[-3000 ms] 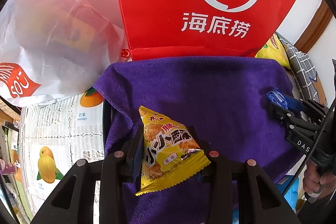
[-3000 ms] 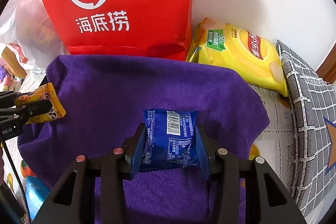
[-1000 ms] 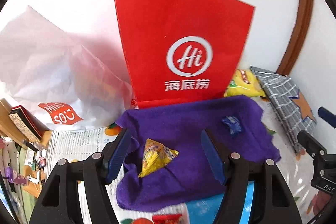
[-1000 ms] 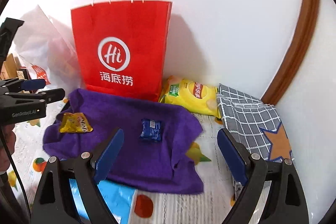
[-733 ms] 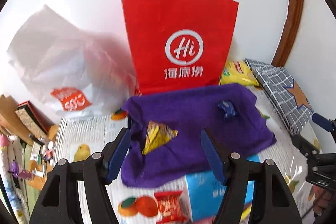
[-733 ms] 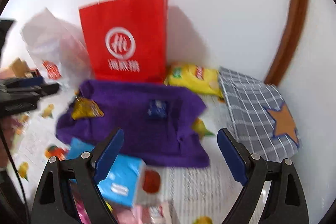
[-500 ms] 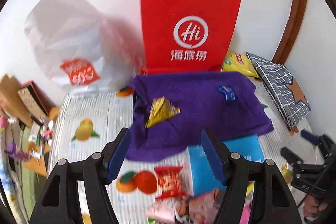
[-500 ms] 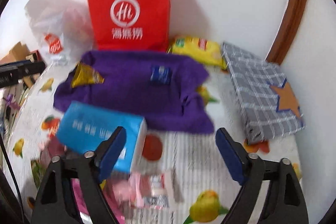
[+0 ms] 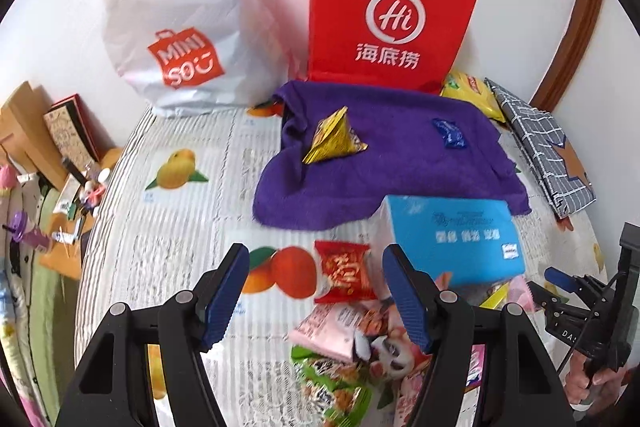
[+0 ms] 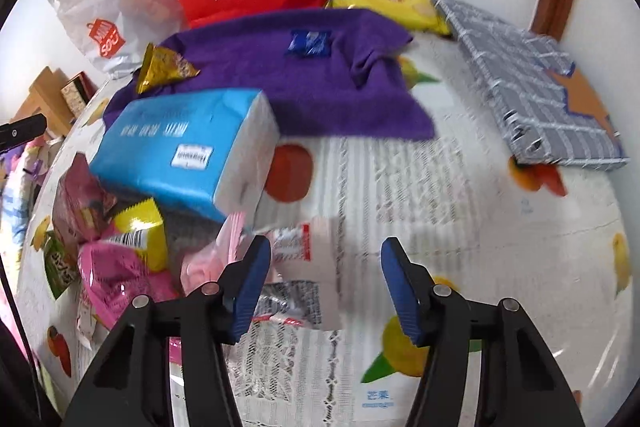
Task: Organize snacks
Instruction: 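Move both tools back to the snack pile and grasp a white wrapper with the right tool, then grasp the green snack packet with the left tool while the right tool regrips the white wrapper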
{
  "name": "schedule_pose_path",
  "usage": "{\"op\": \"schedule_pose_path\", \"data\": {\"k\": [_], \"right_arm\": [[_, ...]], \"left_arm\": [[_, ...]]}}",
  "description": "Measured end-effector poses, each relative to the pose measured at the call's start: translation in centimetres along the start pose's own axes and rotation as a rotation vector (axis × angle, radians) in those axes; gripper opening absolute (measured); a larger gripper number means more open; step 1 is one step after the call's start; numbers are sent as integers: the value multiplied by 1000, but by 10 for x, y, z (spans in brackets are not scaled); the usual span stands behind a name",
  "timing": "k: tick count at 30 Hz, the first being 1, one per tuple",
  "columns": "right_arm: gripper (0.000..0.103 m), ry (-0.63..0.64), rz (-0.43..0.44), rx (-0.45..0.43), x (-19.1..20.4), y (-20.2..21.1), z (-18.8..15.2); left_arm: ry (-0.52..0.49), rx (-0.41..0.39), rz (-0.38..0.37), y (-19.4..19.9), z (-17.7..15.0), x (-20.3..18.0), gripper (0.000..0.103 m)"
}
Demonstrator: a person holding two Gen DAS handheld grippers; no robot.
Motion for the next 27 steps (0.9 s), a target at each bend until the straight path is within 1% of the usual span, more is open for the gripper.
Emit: {"op": "schedule_pose_path", "data": {"k": [3, 6, 8, 9, 10, 11, 12, 14, 15, 19, 23, 27], "right_arm": [[58, 21, 5, 7, 5, -6, -3], [65, 38, 10, 20, 8, -13, -5], [66, 48, 17, 36, 9, -19, -7], [66, 62, 7, 27, 11, -20, -8], [62, 76, 4, 19, 13, -19, -9], [48, 95, 16, 16, 15, -17, -11], [43, 100, 28, 11, 15, -14, -11], [34, 82, 28, -31, 12, -4, -11], [32, 76, 25, -42, 9, 0, -11], [30, 34, 13, -60, -6, 13, -12], [30, 8, -7, -63, -18, 20, -18], [31, -4, 4, -55, -20, 23, -27]], "left_arm": [[16, 15, 9, -2, -7, 5, 67], [35, 30, 16, -4, -13, 11, 67], [48, 35, 17, -5, -17, 14, 67], [54, 35, 18, -4, -19, 15, 67], [59, 35, 20, -4, -21, 17, 67], [62, 35, 22, -4, -22, 18, 67], [66, 37, 25, -4, -24, 19, 67], [72, 39, 29, -3, -29, 22, 67], [74, 40, 31, -3, -30, 24, 67], [84, 53, 32, -7, -38, 31, 67], [90, 65, 21, -12, -46, 35, 67], [72, 71, 0, -13, -53, 31, 67]]}}
Point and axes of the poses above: each gripper's, at about its wrist camera, not at the fingertips, and y roughly against the way its jaws point, x to its left, z to its top, the point moved 1 cm from there along -y, roughly the way its jaws point, and after that the axes turned 9 degrees about -y, right-handed, at the moved point
